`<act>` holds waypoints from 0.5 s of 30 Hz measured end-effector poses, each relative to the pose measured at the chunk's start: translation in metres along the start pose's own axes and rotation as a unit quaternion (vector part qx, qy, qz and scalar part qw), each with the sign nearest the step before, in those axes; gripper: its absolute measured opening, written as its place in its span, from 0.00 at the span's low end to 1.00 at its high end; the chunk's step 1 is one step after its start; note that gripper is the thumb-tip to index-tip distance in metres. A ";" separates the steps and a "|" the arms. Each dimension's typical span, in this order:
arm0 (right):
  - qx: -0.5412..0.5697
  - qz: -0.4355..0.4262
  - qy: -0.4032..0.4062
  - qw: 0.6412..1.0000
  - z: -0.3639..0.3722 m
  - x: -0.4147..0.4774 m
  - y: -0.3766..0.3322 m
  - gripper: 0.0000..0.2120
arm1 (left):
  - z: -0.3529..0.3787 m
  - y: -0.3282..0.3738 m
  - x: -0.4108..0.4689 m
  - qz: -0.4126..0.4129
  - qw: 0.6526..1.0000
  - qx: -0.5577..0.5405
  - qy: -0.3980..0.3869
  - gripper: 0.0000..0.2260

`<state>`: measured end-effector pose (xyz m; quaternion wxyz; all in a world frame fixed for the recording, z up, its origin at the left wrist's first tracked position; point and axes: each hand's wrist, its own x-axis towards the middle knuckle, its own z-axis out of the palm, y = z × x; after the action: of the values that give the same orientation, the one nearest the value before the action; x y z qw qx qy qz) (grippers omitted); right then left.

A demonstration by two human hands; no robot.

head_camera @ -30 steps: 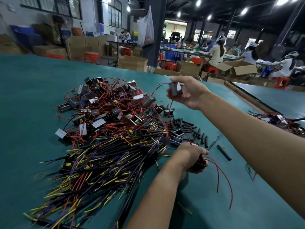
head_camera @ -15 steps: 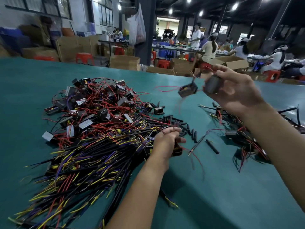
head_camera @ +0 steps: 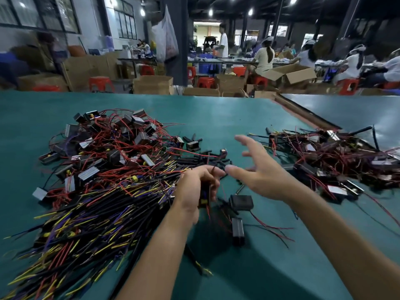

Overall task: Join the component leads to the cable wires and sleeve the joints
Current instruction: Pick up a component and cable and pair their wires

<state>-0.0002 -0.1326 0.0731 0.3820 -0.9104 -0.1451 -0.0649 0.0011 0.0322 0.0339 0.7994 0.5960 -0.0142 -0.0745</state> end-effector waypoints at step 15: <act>0.068 -0.044 0.025 0.996 0.056 -0.014 0.003 0.26 | 0.004 0.007 -0.006 0.043 0.981 -0.189 0.007 0.29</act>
<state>-0.0124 -0.0974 0.0290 0.4438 -0.8730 -0.1792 -0.0940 -0.0043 0.0311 0.0422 0.9001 0.4337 -0.0196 -0.0372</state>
